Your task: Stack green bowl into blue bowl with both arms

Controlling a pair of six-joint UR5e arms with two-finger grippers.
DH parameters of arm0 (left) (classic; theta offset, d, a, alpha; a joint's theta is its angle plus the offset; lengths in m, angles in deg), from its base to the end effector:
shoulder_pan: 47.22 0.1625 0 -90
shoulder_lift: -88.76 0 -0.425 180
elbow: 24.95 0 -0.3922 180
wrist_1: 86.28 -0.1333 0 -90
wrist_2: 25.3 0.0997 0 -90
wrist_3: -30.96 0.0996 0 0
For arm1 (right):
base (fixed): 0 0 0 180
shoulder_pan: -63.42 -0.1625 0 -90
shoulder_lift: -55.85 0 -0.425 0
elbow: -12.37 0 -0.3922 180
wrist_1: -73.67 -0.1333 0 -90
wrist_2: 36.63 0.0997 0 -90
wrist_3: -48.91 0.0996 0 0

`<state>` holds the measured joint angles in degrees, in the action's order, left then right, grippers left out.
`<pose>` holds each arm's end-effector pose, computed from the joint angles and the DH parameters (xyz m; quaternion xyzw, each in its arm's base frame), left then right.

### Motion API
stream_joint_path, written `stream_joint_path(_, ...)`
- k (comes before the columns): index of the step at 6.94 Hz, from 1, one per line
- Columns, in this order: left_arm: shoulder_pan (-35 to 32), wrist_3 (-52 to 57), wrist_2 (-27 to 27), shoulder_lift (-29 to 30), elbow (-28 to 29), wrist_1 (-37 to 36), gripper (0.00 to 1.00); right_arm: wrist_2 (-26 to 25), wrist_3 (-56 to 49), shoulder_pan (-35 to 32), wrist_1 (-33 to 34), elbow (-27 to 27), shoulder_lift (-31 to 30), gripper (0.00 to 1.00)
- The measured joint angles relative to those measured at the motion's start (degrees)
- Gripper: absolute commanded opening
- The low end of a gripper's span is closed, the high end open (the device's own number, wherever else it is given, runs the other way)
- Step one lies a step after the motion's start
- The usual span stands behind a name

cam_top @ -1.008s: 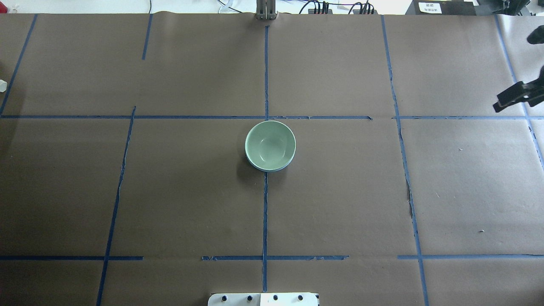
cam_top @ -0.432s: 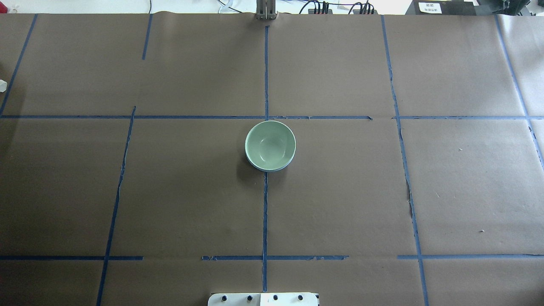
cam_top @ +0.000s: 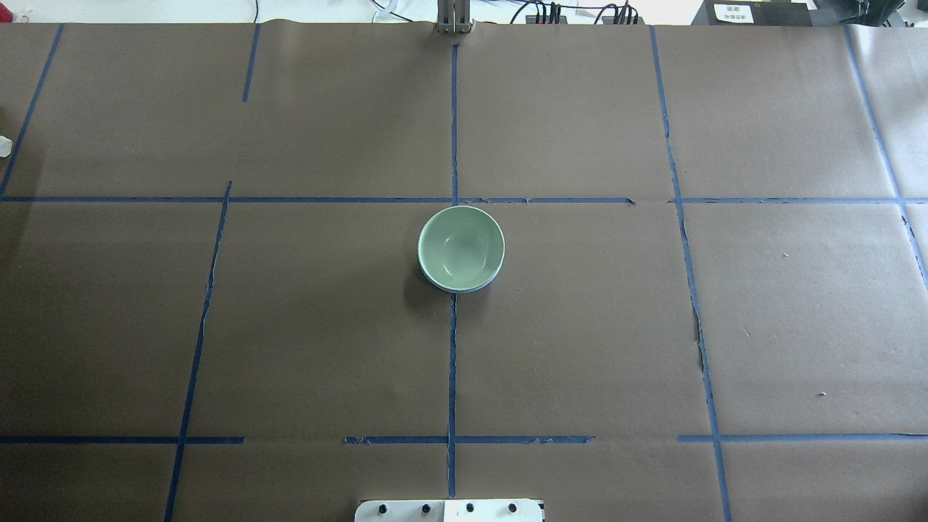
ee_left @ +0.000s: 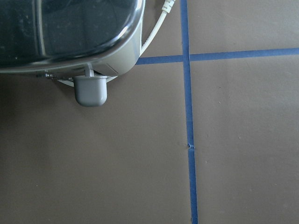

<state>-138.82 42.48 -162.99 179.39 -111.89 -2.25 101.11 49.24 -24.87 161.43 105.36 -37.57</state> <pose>-0.0732 -0.4835 0.6850 -0.0205 0.4082 0.0494 0.9113 0.0456 -0.4702 0.6535 0.0072 -0.4048 -0.0174 0.9142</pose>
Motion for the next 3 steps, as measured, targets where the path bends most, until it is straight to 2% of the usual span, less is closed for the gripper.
stream_joint_path(3, -0.02, 0.21, 0.27, -0.69, 0.16, 0.15, 1.0, -0.32, -0.75, -0.76, -0.23, 0.29, -1.78, 1.0)
